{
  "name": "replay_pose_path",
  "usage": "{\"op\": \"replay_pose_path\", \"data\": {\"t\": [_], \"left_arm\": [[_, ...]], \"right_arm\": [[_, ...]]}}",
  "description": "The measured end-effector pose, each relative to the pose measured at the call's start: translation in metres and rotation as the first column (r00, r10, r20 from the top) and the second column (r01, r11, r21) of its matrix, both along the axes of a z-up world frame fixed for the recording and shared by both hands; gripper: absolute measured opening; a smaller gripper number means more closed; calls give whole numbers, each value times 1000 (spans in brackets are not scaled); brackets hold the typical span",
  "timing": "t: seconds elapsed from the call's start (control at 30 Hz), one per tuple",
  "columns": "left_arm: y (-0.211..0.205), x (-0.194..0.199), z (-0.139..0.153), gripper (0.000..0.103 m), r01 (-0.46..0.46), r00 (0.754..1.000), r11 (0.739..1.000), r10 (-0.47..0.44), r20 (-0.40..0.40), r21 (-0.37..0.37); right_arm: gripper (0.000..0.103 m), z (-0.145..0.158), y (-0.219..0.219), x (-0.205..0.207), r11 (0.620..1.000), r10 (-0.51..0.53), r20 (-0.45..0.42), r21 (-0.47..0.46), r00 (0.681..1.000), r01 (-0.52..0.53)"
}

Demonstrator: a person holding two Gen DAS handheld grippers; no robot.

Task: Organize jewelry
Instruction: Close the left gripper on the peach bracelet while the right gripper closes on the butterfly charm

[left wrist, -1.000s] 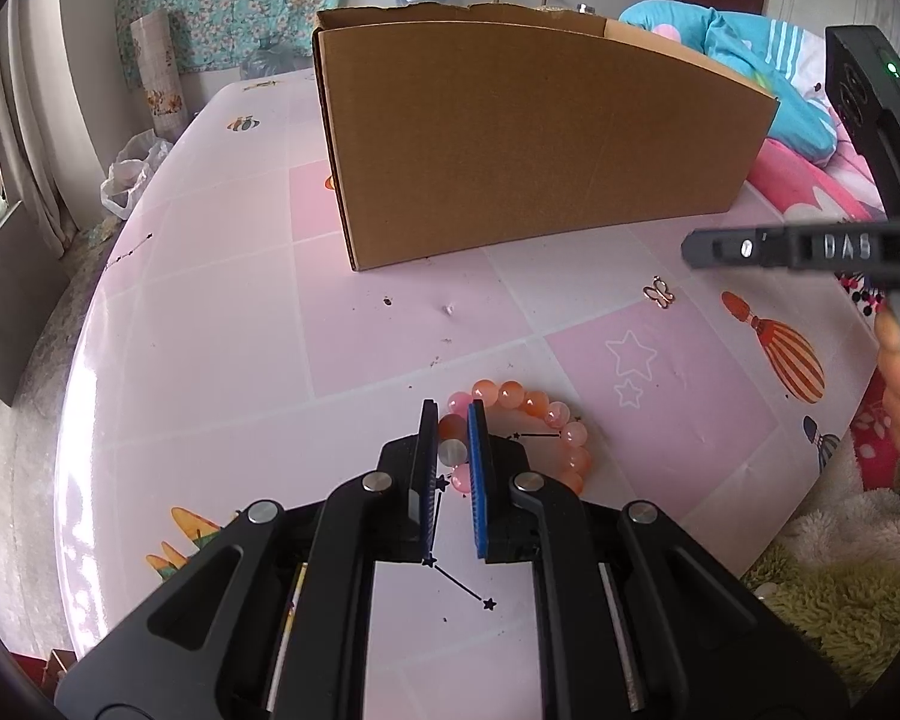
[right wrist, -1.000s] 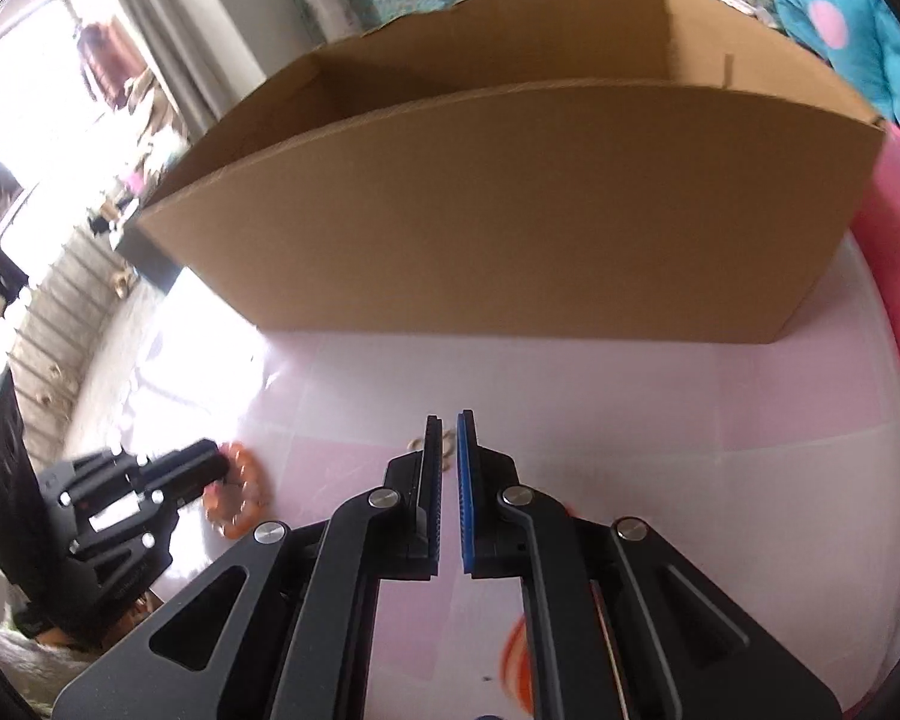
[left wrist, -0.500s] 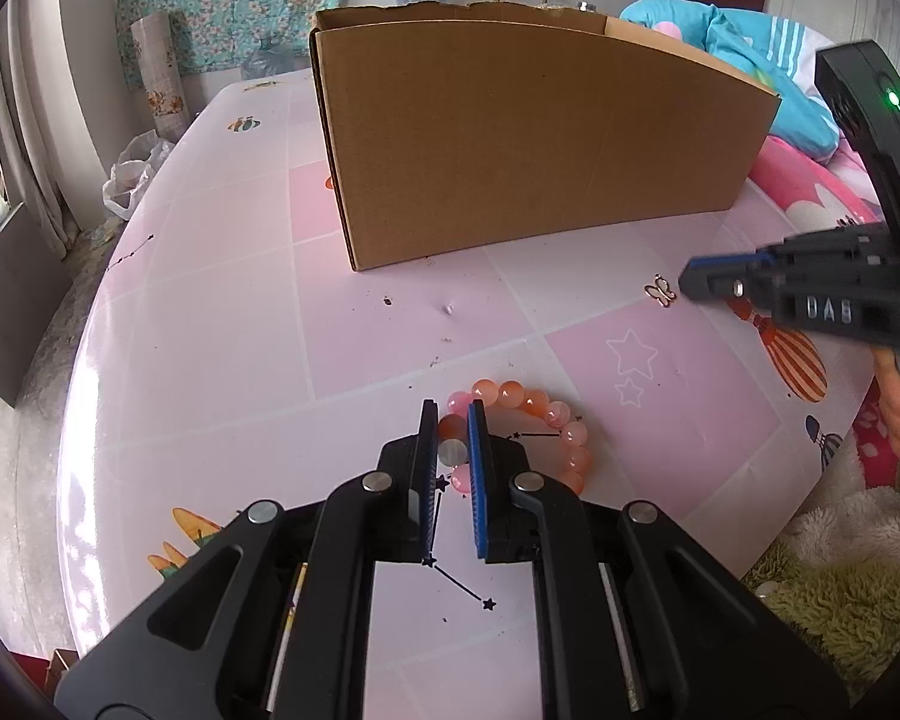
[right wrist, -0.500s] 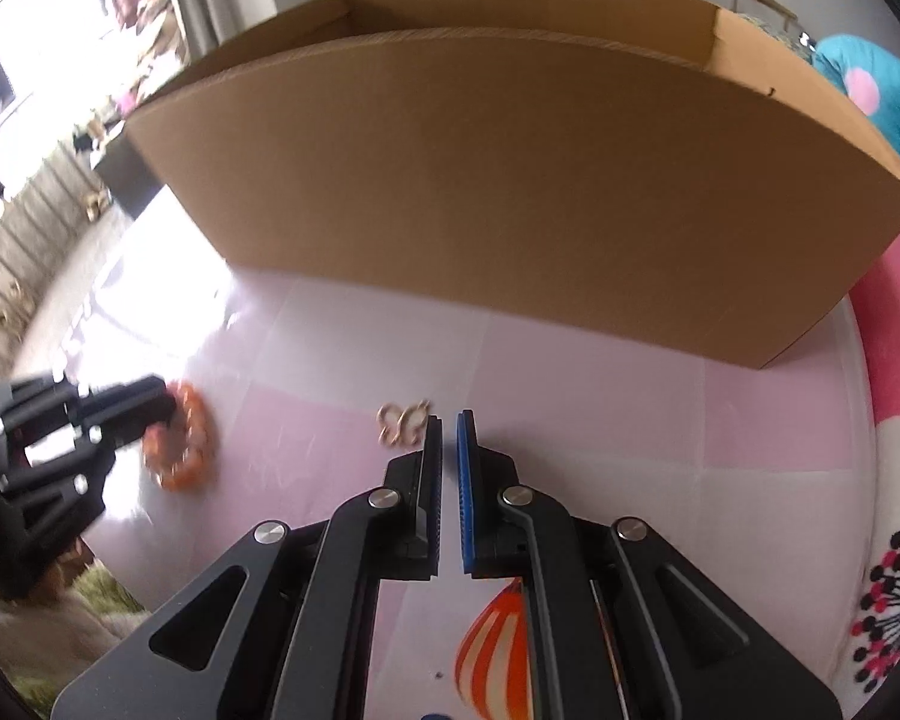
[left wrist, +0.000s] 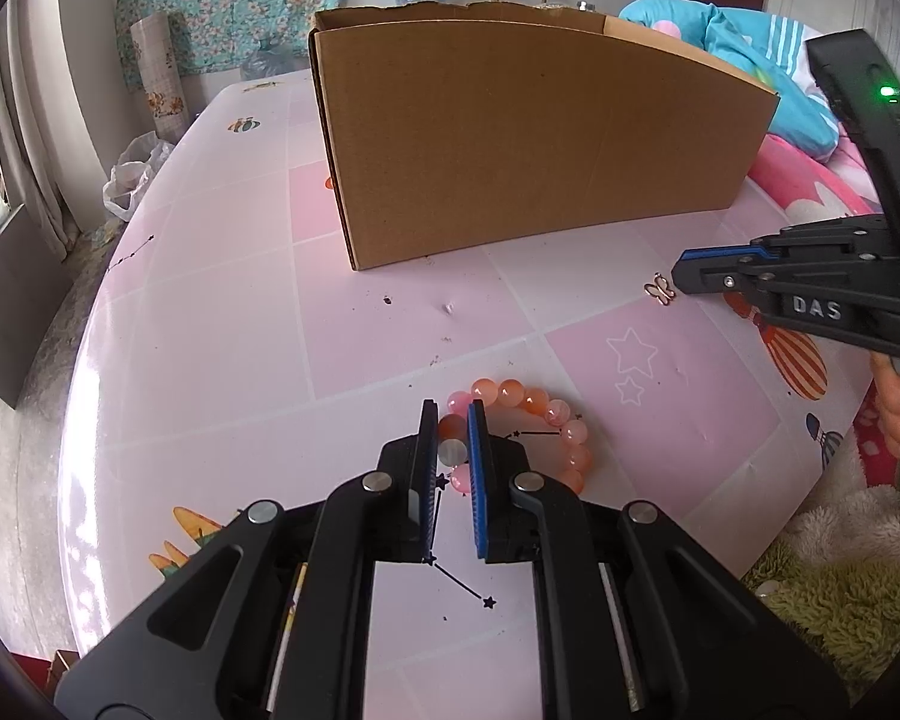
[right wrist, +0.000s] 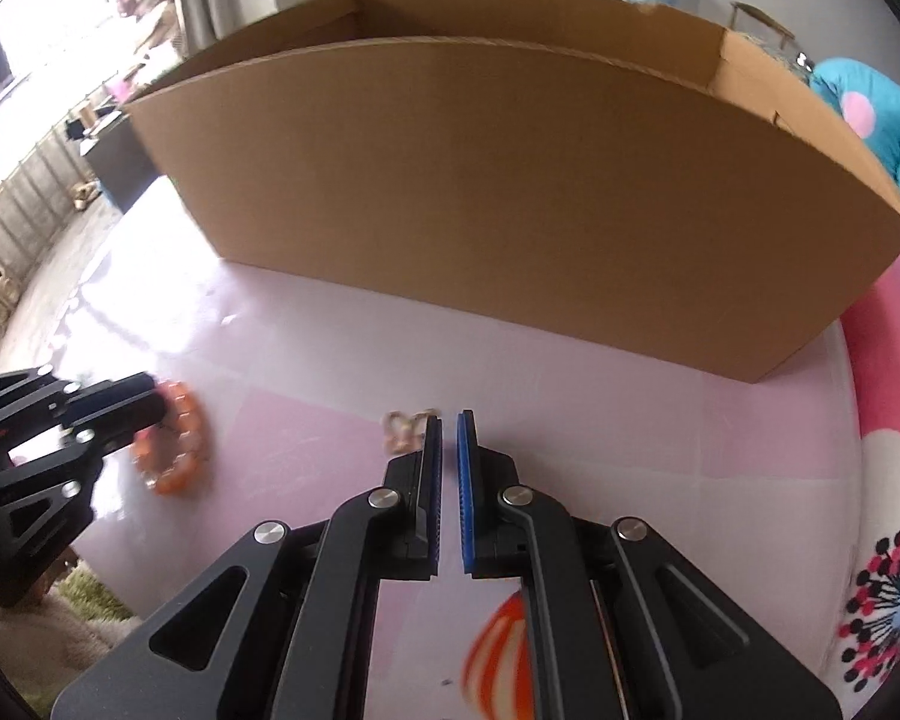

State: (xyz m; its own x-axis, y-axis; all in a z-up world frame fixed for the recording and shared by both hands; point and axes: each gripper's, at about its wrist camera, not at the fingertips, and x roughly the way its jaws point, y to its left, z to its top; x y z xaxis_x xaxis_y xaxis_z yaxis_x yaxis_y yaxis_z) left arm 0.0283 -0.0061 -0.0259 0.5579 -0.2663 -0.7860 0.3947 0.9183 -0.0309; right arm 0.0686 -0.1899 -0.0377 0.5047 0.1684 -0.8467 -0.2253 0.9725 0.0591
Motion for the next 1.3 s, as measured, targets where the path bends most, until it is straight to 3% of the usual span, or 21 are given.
{"op": "replay_pose_path", "data": {"t": [0.37, 0.43, 0.5, 0.53, 0.67, 0.9, 1.3], "left_arm": [[0, 0, 0, 9, 0, 1000, 1000, 0, 2, 2], [-1, 0, 0, 9, 0, 1000, 1000, 0, 1, 0], [-1, 0, 0, 9, 0, 1000, 1000, 0, 1, 0], [-1, 0, 0, 9, 0, 1000, 1000, 0, 1, 0], [-1, 0, 0, 9, -2, 1000, 1000, 2, 2, 1], [-1, -1, 0, 9, -6, 1000, 1000, 6, 3, 4], [-1, -1, -1, 9, -5, 1000, 1000, 5, 4, 1]], "right_arm": [[7, 1, 23, -20, 994, 85, -19, 65, 996, -84], [12, 2, 17, -21, 992, 94, -13, 83, 996, -92], [31, 3, 15, -22, 991, 113, 8, 73, 994, -113], [32, 4, 16, -23, 989, 130, 21, 65, 991, -132], [32, 0, 15, -14, 991, 133, 5, 26, 991, -133], [32, -4, 9, -15, 993, 41, -52, 116, 998, -35], [32, -7, 43, -11, 999, 30, 0, 41, 1000, -30]]}}
